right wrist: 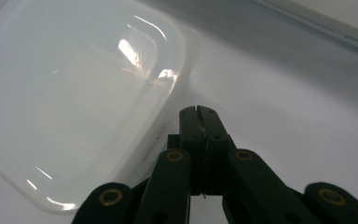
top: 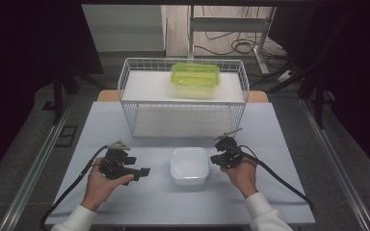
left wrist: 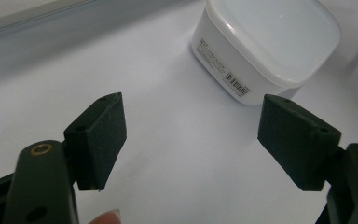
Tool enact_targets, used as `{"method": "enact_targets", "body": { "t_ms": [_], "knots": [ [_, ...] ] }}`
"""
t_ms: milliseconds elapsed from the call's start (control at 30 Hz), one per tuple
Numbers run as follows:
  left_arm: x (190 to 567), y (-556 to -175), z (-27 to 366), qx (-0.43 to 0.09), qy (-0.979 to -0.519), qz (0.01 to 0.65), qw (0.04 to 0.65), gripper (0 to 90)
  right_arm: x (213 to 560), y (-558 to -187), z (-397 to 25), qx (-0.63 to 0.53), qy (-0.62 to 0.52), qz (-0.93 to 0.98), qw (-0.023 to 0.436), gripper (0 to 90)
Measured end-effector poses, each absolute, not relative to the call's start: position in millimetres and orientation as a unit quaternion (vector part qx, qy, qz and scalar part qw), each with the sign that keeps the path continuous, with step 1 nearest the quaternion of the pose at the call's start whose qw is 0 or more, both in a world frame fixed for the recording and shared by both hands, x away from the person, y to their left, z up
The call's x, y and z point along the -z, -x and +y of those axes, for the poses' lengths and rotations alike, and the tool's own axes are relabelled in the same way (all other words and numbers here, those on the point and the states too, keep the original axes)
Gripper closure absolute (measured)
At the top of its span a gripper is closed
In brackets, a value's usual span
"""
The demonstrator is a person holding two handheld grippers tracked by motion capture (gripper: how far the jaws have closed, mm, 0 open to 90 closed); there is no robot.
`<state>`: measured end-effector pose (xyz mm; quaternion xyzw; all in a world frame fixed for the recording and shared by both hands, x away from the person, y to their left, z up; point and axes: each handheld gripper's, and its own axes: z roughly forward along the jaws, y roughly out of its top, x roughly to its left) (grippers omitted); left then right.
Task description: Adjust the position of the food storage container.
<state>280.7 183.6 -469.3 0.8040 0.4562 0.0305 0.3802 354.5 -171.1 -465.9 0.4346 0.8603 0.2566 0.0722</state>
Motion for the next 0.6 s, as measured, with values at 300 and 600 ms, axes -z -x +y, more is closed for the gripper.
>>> {"method": "enact_targets", "body": {
  "t_ms": [300,600],
  "knots": [
    [467.3,-279.7,189.6,-0.042,-0.788,0.476,0.389,23.5,449.9,-345.2,-193.8,-0.300,-0.432,0.844,0.105,60.0],
    [467.4,-279.9,188.5,-0.049,-0.775,0.493,0.393,22.3,433.0,-327.0,-220.1,-0.359,-0.436,0.821,0.078,34.6]
  ]
}}
